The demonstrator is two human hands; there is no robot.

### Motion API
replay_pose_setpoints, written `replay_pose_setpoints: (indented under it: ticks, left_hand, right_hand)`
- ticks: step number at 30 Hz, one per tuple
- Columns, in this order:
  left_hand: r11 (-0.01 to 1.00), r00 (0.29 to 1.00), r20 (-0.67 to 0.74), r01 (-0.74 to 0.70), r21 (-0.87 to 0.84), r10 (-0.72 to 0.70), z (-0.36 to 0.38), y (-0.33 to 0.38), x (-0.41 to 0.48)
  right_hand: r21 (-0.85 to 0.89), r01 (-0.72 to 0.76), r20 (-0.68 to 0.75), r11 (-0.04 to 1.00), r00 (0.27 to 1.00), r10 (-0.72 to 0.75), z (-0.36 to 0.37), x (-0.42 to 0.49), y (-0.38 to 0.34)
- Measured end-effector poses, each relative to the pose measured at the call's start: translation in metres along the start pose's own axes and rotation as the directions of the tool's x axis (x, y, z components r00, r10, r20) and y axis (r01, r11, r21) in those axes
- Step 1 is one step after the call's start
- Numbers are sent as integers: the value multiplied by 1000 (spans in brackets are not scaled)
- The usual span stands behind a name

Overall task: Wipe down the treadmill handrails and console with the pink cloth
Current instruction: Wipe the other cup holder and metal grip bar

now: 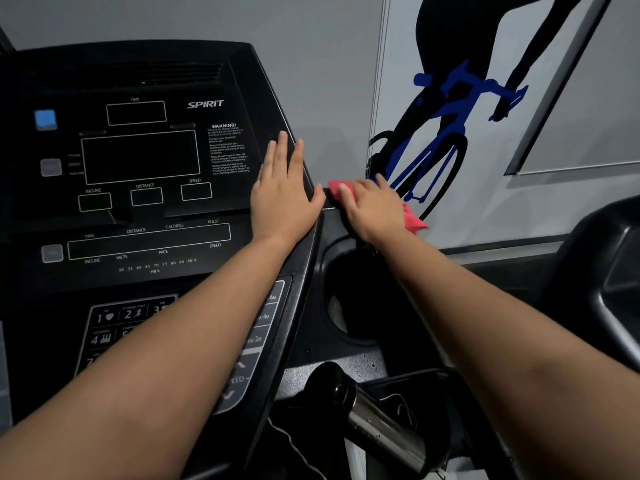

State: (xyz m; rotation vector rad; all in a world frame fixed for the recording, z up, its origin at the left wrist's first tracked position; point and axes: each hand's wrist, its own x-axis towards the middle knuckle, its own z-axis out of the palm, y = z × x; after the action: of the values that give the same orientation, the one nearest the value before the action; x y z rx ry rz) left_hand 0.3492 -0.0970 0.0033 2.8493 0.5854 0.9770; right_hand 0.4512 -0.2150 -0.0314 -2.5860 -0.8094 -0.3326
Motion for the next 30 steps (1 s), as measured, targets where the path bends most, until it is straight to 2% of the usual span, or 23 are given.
replay_pose_setpoints:
  ticks: [4, 7, 9, 12, 14, 16, 19, 21, 26, 28, 30]
  left_hand:
    - [1000, 1000, -4, 1, 7, -1, 1, -1, 1]
    - [1000, 1000, -1, 1, 0, -1, 1, -1, 1]
    - [1000, 1000, -2, -1, -4, 1, 0, 0, 0]
    - [1000, 1000, 5, -6, 3, 6, 0, -1, -1]
    - [1000, 1000, 7, -5, -2, 5, 0, 0, -1]
    - [1000, 1000, 4, -1, -10, 1, -1, 1, -2]
    - [1000, 1000, 0, 2, -14, -2, -1, 0, 0]
    - [1000, 1000, -10, -1, -13, 1, 0, 0, 0]
    - [1000, 1000, -17, -1, -3, 1, 1, 0, 0]
    - [1000, 1000, -18, -1, -5, 1, 1, 1, 0]
    - [1000, 1000, -19, 2, -6, -2, 1, 0, 0]
  right_hand:
    - [-106, 94, 9, 990, 996, -94, 12, 2, -29]
    - [-88, 164, -54, 982, 984, -169, 23, -23, -19]
    - [-119, 272, -18, 955, 961, -276, 26, -39, 0]
    - [-191, 530, 149, 826, 848, -509, 16, -43, 45]
    - [-213, 644, 183, 735, 765, -617, 8, -37, 78]
    - [-216, 641, 120, 736, 766, -632, 6, -36, 96]
    - [-144, 556, -12, 819, 827, -563, 10, -46, 82]
    - [-88, 564, 3, 821, 824, -566, 13, -49, 68]
    - [-69, 615, -29, 785, 785, -618, 27, -53, 41]
    - [-85, 674, -22, 734, 735, -678, 33, -57, 35]
    - [-111, 753, 30, 648, 655, -755, 35, -57, 35]
